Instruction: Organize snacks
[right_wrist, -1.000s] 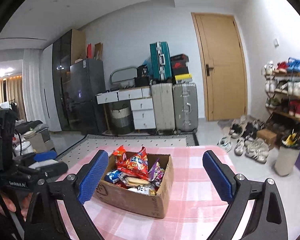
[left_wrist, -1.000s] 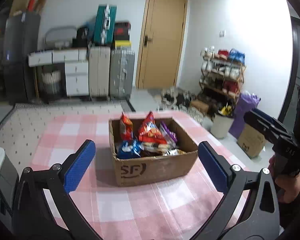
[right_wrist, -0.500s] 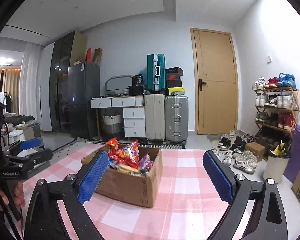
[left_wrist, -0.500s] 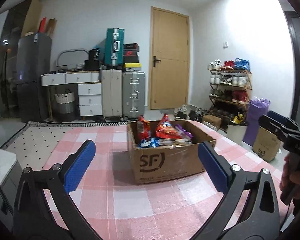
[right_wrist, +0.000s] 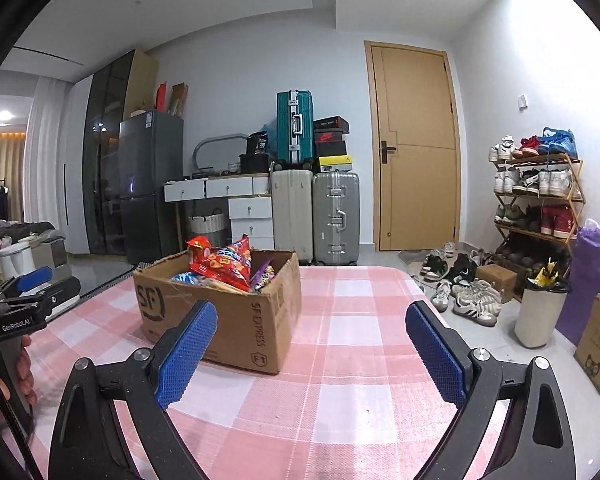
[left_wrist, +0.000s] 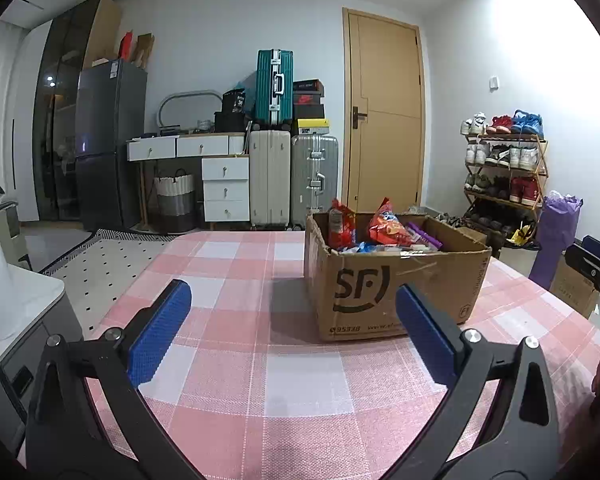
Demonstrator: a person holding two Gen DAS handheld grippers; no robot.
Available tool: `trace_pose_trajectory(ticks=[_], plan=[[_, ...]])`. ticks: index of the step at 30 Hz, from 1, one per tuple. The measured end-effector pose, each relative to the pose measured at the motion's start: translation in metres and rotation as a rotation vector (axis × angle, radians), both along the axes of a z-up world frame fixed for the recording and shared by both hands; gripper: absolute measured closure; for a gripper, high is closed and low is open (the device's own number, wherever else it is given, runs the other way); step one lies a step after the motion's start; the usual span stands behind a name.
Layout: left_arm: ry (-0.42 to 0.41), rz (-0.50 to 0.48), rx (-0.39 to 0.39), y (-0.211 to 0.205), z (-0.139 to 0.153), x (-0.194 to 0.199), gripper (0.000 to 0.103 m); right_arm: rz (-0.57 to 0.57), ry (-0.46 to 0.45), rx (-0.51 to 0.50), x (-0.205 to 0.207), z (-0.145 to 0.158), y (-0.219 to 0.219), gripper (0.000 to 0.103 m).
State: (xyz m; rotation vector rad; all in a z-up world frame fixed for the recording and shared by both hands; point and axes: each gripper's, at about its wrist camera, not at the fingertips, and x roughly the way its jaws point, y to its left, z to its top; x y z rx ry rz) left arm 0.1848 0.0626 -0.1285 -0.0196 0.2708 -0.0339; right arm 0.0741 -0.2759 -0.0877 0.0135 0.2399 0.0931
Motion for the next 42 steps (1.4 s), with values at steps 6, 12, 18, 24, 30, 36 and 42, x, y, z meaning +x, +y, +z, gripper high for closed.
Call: trace_pose_trajectory(ticks=[6,12,18,24,30,36,42], plan=[[0.043,-0.008,0.001,0.000,-0.006,0.009,0.001,-0.001,0.033,0.013,0.011,0.000,-0.001,0.006],[0.043,-0.014,0.017,-0.005,-0.010,0.010,0.001,-0.002,0.072,-0.004,0.023,-0.002,0.003,0.005],[0.043,-0.016,0.021,-0.003,-0.010,0.010,0.001,0.000,0.084,-0.015,0.026,-0.005,0.005,0.002],[0.042,-0.009,0.020,-0.002,-0.011,0.009,0.001,0.000,0.083,-0.016,0.026,-0.005,0.005,0.001],[0.042,-0.011,0.020,-0.001,-0.012,0.010,0.001,-0.001,0.083,-0.015,0.027,-0.005,0.005,0.001],[0.041,-0.011,0.020,-0.001,-0.012,0.010,0.001,-0.001,0.083,-0.016,0.027,-0.005,0.005,0.001],[0.041,-0.010,0.020,-0.002,-0.012,0.009,0.001,0.000,0.083,-0.016,0.026,-0.005,0.005,0.001]])
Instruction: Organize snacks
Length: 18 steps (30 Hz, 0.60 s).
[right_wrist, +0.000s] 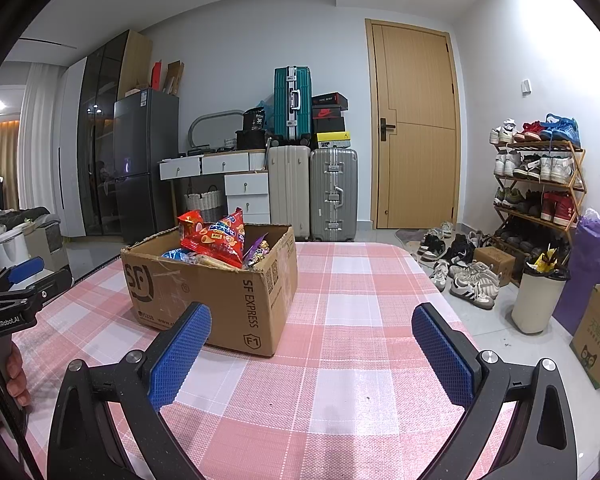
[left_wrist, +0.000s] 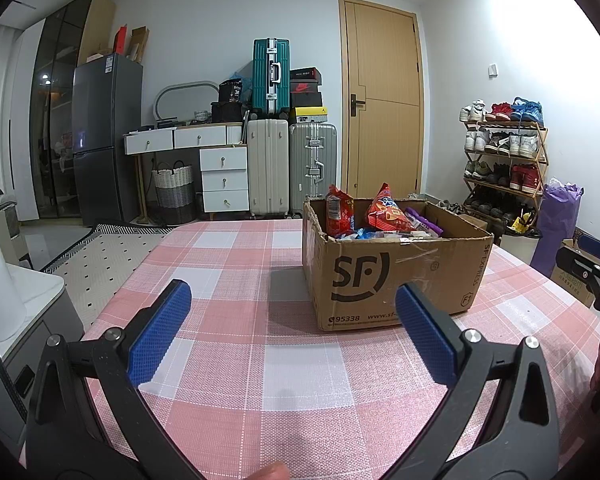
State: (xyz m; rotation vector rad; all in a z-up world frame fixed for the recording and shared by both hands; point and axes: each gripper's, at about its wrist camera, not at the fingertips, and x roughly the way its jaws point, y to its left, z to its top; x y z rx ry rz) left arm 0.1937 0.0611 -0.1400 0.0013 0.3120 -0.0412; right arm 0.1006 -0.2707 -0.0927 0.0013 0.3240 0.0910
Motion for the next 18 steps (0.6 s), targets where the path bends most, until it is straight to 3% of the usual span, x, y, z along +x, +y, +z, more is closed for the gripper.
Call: trace_pose_trajectory(ticks=[18], plan=[[0.000,0.000,0.000,0.0004,-0.0008,0.0005,0.001,-0.001,0.000,0.000,0.0001,0.0002,-0.0001,0.001]])
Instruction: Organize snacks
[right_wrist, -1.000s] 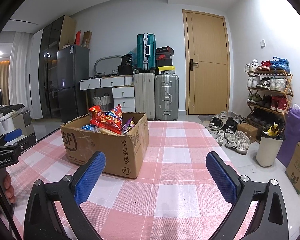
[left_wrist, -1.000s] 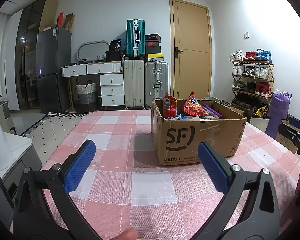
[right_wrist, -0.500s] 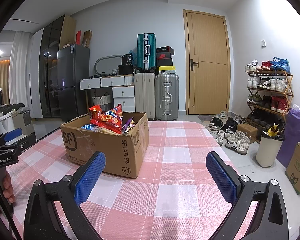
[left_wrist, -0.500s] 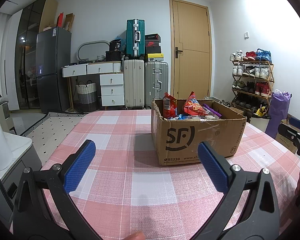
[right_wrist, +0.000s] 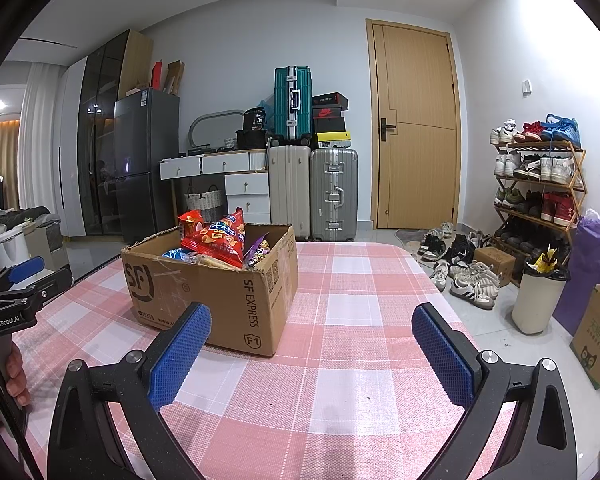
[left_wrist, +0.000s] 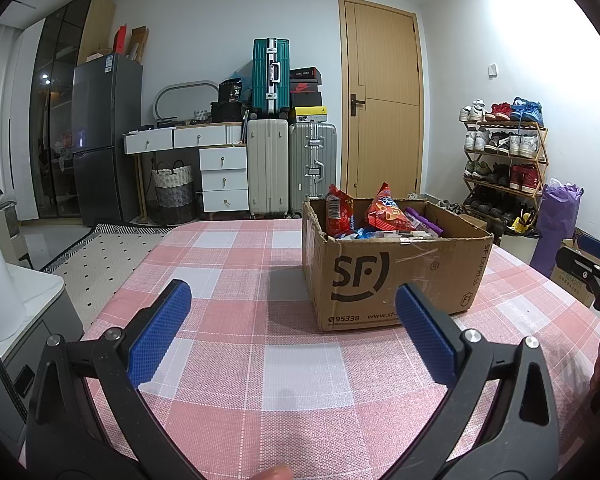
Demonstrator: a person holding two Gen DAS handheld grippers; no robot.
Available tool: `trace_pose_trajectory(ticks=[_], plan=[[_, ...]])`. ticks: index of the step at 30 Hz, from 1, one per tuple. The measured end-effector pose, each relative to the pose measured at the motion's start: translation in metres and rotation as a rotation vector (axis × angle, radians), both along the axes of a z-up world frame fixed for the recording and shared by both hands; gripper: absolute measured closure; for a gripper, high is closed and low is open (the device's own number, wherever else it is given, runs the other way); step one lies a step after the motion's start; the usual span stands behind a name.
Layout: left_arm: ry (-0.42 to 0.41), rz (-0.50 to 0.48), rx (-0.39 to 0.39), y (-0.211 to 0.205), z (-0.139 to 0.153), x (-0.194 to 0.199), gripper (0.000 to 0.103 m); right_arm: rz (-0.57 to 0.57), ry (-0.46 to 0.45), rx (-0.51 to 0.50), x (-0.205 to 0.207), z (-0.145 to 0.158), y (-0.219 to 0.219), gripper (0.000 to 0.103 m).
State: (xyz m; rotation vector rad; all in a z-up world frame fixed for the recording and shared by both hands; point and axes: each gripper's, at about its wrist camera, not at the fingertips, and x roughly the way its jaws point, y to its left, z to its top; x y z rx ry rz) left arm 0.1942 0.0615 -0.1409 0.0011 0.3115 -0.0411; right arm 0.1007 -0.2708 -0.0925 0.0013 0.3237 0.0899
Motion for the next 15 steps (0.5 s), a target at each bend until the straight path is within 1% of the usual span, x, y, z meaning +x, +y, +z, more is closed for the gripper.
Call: trace_pose_trajectory(ticks=[15], plan=[[0.001,0.001,-0.001,0.0002,-0.0003,-0.0002,0.001,0.000,0.000,0.000,0.0001,0.0002,-0.0001,0.001]])
